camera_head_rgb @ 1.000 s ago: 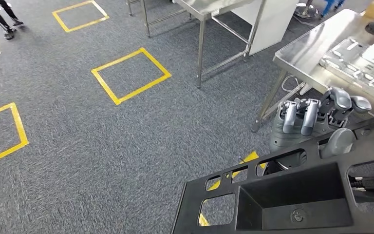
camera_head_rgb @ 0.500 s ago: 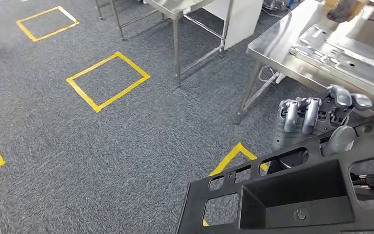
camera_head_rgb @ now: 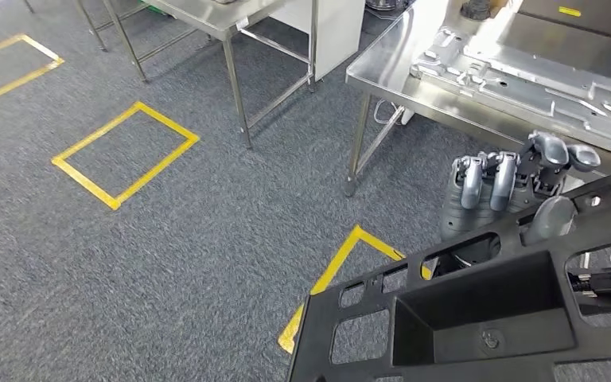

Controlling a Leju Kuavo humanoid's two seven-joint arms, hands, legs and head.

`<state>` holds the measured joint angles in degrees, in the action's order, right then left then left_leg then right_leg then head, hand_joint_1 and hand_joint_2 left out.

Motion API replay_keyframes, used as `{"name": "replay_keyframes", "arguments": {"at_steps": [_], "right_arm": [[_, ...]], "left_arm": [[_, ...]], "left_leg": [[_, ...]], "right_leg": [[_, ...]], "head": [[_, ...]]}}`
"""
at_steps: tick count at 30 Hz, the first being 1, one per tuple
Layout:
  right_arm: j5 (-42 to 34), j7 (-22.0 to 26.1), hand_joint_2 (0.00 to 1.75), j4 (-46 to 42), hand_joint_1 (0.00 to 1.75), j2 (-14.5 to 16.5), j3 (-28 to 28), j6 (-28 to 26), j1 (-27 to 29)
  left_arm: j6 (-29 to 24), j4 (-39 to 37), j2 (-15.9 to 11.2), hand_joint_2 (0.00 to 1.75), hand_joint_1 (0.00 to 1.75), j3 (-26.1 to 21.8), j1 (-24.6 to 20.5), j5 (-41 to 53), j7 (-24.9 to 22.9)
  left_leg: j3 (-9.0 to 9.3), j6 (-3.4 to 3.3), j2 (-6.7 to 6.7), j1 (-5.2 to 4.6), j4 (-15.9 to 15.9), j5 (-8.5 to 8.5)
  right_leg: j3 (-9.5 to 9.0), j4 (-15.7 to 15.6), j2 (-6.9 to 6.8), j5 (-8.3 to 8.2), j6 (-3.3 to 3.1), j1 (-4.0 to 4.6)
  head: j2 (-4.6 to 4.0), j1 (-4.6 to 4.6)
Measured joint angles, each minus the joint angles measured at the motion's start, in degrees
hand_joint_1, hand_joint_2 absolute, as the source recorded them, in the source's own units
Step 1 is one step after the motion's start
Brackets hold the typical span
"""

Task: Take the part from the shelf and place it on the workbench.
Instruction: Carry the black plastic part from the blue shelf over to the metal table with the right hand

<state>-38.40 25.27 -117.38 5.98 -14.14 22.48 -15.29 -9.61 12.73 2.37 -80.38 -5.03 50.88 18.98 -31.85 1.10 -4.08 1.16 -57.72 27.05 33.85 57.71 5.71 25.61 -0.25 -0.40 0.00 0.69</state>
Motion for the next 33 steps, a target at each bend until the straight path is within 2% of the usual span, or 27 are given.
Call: {"name": "replay_keyframes", "arguments": {"at_steps": [2, 3, 4, 6, 7, 8, 9, 10, 11, 13, 14, 15, 17, 18, 19, 21, 23, 24, 25, 26, 27, 29, 30, 31, 33], "right_arm": [[0.1, 0.0, 1.75, 0.0, 1.75, 0.0, 0.1, -0.3, 0.0], [0.1, 0.0, 1.75, 0.0, 1.75, 0.0, 0.2, -0.4, 0.0], [0.3, -0.1, 1.75, 0.0, 1.75, 0.0, 0.3, -0.5, 0.0], [0.7, -0.1, 1.75, 0.0, 1.75, 0.0, 0.3, -0.8, 0.2], [0.8, -0.1, 1.75, 0.0, 1.75, 0.0, 0.3, -0.9, 0.3], [0.9, 0.0, 1.75, 0.0, 1.75, 0.0, 0.3, -0.9, 0.5], [1.0, 0.0, 1.75, 0.1, 1.75, 0.0, 0.3, -0.9, 0.7], [1.0, 0.0, 1.75, 0.2, 1.75, 0.0, 0.3, -0.8, 0.8], [1.0, 0.0, 1.75, 0.3, 1.75, 0.0, 0.3, -0.7, 0.9], [1.0, 0.1, 1.75, 0.5, 1.75, 0.0, 0.3, -0.3, 0.9], [1.0, 0.2, 1.75, 0.6, 1.75, 0.0, 0.3, -0.2, 0.8], [1.0, 0.2, 1.75, 0.7, 1.75, 0.0, 0.3, -0.1, 0.7], [0.9, 0.2, 1.75, 1.0, 1.75, 0.0, 0.3, -0.1, 0.6], [0.9, 0.2, 1.75, 1.2, 1.75, 0.0, 0.2, -0.1, 0.5], [0.8, 0.2, 1.75, 1.3, 1.75, 0.0, 0.2, -0.1, 0.3], [0.8, 0.2, 1.75, 1.6, 1.75, 0.0, 0.0, -0.1, -0.1], [0.6, 0.2, 1.75, 2.0, 1.75, 0.0, -0.1, -0.2, -0.2], [0.6, 0.2, 1.75, 2.2, 1.75, 0.0, -0.1, -0.2, -0.2], [0.5, 0.2, 1.75, 2.5, 1.75, 0.0, -0.1, -0.2, -0.3], [0.4, 0.3, 1.75, 2.6, 1.75, 0.0, -0.1, -0.2, -0.3], [0.4, 0.3, 1.75, 2.7, 1.75, 0.0, -0.1, -0.3, -0.4], [0.2, 0.4, 1.75, 3.0, 1.75, 0.0, -0.1, -0.3, -0.7], [0.2, 0.5, 1.75, 3.1, 1.75, 0.0, -0.1, -0.3, -0.7], [0.1, 0.5, 1.75, 3.2, 1.75, 0.0, -0.2, -0.3, -0.8], [0.1, 0.6, 1.75, 3.2, 1.75, 0.0, -0.2, -0.3, -0.8]], "left_arm": [[-0.2, 0.1, -0.7, 1.75, 0.0, -0.3, 0.0, -0.4, -0.1], [-0.2, 0.1, -1.0, 1.75, 0.0, -0.4, 0.0, -0.5, -0.3], [-0.2, 0.2, -1.3, 1.75, 0.0, -0.5, -0.1, -0.5, -0.4], [-0.1, 0.4, -1.7, 1.75, 0.0, -0.7, 0.0, -0.5, -0.8], [-0.1, 0.4, -1.8, 1.75, 0.0, -0.8, 0.1, -0.6, -0.9], [-0.1, 0.4, -1.9, 1.75, 0.0, -0.9, 0.2, -0.6, -1.0], [-0.1, 0.4, -2.0, 1.75, 0.0, -1.1, 0.2, -0.7, -1.1], [0.0, 0.4, -2.0, 1.75, 0.0, -1.1, 0.1, -0.9, -1.1], [0.1, 0.4, -2.0, 1.75, 0.0, -1.2, 0.1, -1.1, -1.2], [0.2, 0.4, -1.9, 1.75, 0.0, -1.2, 0.0, -1.4, -1.4], [0.2, 0.4, -1.8, 1.75, 0.0, -1.2, 0.0, -1.5, -1.4], [0.2, 0.4, -1.8, 1.75, 0.0, -1.2, 0.0, -1.6, -1.5], [0.1, 0.4, -1.8, 1.75, 0.0, -1.2, -0.1, -1.8, -1.5], [0.0, 0.4, -1.8, 1.75, 0.0, -1.2, -0.2, -1.9, -1.6], [-0.1, 0.4, -1.8, 1.75, 0.0, -1.2, -0.3, -2.0, -1.6], [-0.1, 0.4, -1.8, 1.75, 0.0, -1.3, -0.2, -2.2, -1.5], [-0.1, 0.4, -1.8, 1.75, 0.0, -1.3, 0.0, -2.2, -1.4], [0.1, 0.4, -1.8, 1.75, 0.0, -1.3, 0.1, -2.3, -1.3], [0.2, 0.4, -1.8, 1.75, 0.0, -1.3, 0.2, -2.3, -1.2], [0.4, 0.4, -1.8, 1.75, 0.0, -1.3, 0.3, -2.2, -1.1], [0.6, 0.4, -1.8, 1.75, 0.0, -1.3, 0.3, -2.2, -1.0], [0.7, 0.4, -1.8, 1.75, 0.0, -1.3, 0.3, -2.1, -0.9], [0.8, 0.4, -1.8, 1.75, 0.0, -1.3, 0.3, -2.1, -0.9], [0.8, 0.4, -1.8, 1.75, 0.0, -1.3, 0.3, -2.1, -0.9], [0.9, 0.4, -1.6, 1.75, 0.0, -1.3, 0.2, -2.1, -0.9]], "left_leg": [[0.02, -0.56, 0.86, -0.07, 0.3, -0.16], [0.1, -0.93, 1.46, -0.02, 0.5, -0.32], [0.18, -1.36, 2.11, 0.06, 0.8, -0.47], [0.27, -1.89, 3.45, 0.01, 1.0, -0.59], [0.26, -2.05, 4.14, -0.07, 1.0, -0.55], [0.26, -2.07, 4.8, -0.12, 1.0, -0.51], [0.27, -2.06, 5.46, -0.15, 1.0, -0.44], [0.32, -2.01, 6.07, -0.16, 1.0, -0.36], [0.4, -1.89, 6.64, -0.16, 0.9, -0.26], [0.64, -1.45, 7.61, -0.31, 0.8, 0.03], [0.73, -1.15, 8.03, -0.42, 0.8, 0.19], [0.81, -0.82, 8.41, -0.52, 0.7, 0.32], [1.02, -0.15, 9.28, -0.57, 0.8, 0.47], [1.1, 0.18, 9.14, -0.46, 0.6, 0.73], [0.85, 0.45, 8.45, -0.35, -0.2, 1.46], [-1.39, 0.86, 6.06, -0.11, -5.5, 4.62], [-5.19, 1.08, 4.77, -0.06, -13.3, 8.01], [-6.42, 1.11, 4.59, -0.06, -15.5, 8.39], [-6.65, 1.05, 4.5, -0.06, -15.6, 7.58], [-5.75, 0.93, 4.32, -0.06, -13.2, 5.71], [-3.99, 0.73, 3.68, -0.04, -9.2, 3.32], [-0.81, 0.21, 1.56, 0.0, -2.0, 0.46], [-0.05, -0.06, 0.85, -0.04, -0.2, 0.06], [0.14, -0.32, 0.69, -0.16, 0.2, 0.25], [0.26, -1.02, 1.74, -0.11, 0.5, -0.06]], "right_leg": [[0.36, 0.0, 0.84, -0.19, 0.74, -0.19], [0.59, 0.4, 0.23, 0.12, 1.06, -0.18], [1.24, 1.8, -0.99, 1.03, 1.32, -0.12], [4.09, 7.8, -3.98, 4.28, 1.74, -0.12], [5.93, 11.5, -4.7, 5.89, 1.92, -0.23], [7.37, 14.4, -4.98, 6.83, 2.07, -0.35], [7.97, 15.5, -5.15, 6.77, 2.19, -0.44], [7.51, 14.6, -5.36, 5.78, 2.24, -0.49], [5.99, 11.7, -5.77, 4.08, 2.2, -0.5], [1.91, 4.0, -7.62, 1.01, 1.76, -0.21], [0.59, 1.4, -8.24, 0.26, 1.43, 0.0], [0.05, 0.1, -8.55, 0.11, 1.11, 0.23], [0.16, -0.2, -7.55, 0.06, 0.48, 0.4], [0.08, -0.4, -7.07, -0.07, 0.18, 0.3], [-0.04, -0.6, -6.62, -0.22, -0.17, 0.14], [-0.21, -0.9, -5.79, -0.42, -0.7, -0.12], [-0.14, -0.8, -4.67, -0.42, -0.92, -0.06], [-0.12, -0.8, -4.04, -0.41, -0.95, -0.01], [-0.14, -0.7, -3.37, -0.39, -0.93, 0.03], [-0.19, -0.6, -2.71, -0.37, -0.89, 0.04], [-0.27, -0.5, -2.07, -0.31, -0.8, 0.04], [-0.19, -0.3, -0.91, -0.25, -0.36, 0.13], [-0.04, -0.2, -0.39, -0.28, -0.05, 0.1], [0.15, -0.2, 0.09, -0.38, 0.33, 0.03], [0.38, -0.2, 0.68, -0.46, 1.04, -0.1]], "head": [[0.0, -0.05], [0.0, 0.01], [0.0, 0.16], [0.0, 0.43], [0.0, 0.5], [0.0, 0.5], [0.0, 0.51], [0.0, 0.51], [0.0, 0.51], [0.0, 0.51], [0.0, 0.48], [0.0, 0.47], [0.0, 0.44], [0.0, 0.43], [0.0, 0.36], [0.0, 0.13], [0.0, -0.02], [0.0, -0.02], [0.0, -0.03], [0.0, -0.03], [0.0, -0.03], [0.0, 0.0], [0.0, 0.01], [0.0, 0.03], [0.0, 0.01]]}}
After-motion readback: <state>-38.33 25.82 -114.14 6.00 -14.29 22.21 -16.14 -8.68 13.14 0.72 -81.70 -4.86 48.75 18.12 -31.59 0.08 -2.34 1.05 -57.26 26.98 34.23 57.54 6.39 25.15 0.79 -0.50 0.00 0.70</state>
